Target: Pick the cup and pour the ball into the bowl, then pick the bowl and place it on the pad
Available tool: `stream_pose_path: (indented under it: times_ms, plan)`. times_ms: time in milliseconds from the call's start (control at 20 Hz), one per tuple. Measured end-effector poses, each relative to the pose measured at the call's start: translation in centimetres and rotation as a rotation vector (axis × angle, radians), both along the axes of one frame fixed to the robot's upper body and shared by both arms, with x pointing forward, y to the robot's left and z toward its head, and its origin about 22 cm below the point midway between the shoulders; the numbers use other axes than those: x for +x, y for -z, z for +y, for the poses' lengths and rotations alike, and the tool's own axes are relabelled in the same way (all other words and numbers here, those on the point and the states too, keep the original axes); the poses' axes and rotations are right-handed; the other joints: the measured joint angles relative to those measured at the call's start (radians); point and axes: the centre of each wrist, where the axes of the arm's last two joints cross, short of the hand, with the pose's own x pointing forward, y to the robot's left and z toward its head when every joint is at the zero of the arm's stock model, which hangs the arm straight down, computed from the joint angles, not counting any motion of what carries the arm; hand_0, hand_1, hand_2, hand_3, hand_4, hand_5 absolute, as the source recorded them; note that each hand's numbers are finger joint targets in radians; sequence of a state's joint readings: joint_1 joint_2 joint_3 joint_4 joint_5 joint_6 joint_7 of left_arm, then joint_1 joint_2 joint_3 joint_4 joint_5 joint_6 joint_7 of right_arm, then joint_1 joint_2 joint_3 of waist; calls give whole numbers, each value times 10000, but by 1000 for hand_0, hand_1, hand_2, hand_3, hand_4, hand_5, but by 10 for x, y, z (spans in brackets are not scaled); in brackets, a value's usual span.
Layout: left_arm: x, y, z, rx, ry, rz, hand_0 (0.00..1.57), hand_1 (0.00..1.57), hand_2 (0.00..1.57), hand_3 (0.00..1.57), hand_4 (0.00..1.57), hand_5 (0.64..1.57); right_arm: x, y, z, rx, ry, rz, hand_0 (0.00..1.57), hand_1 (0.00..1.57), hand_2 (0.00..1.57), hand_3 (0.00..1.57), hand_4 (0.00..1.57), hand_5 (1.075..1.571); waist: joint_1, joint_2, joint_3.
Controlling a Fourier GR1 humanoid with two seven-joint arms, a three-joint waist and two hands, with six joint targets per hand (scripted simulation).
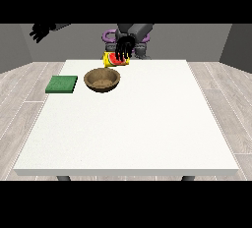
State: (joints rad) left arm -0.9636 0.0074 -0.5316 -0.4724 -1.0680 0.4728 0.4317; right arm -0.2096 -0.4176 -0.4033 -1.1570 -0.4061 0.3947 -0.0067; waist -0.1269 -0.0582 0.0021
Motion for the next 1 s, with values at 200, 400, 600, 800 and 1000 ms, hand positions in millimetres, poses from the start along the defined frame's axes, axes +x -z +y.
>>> stream_pose_path:
  times_ms: [200, 400, 600, 800, 1000]
  plan:
    - [2, -11, -14, 1920, -246, -350, 1217, 1217, 1571, 1571, 1057, 1571, 7, 7, 15, 33, -215, 96, 0, 0, 0, 290, 693, 1552, -213, -143, -4]
    - [-2, -21, -30, 3442, -290, -500, 272, 272, 1258, 1549, 1040, 1571, 19, 6, 24, 108, -456, 128, 0, 0, 0, 327, 686, 1552, -434, -111, -8]
    - [-14, -22, -43, 4449, -6, -445, 167, 167, 1194, 1571, 1134, 1570, 28, 2, 29, 75, -498, 46, 0, 0, 0, 271, 691, 1548, -527, -40, -14]
    - [-25, -24, -53, 4916, 410, -316, 0, 0, 1102, 1542, 1109, 1571, 27, 7, 30, 100, -254, 130, 0, 0, 0, 178, 737, 1553, -248, -103, -17]
    - [-23, -34, -41, 3438, 447, -426, 805, 805, 1571, 1563, 1168, 1561, 20, 12, 22, 99, 134, 403, 0, 0, 0, 178, 737, 1553, 303, -365, -24]
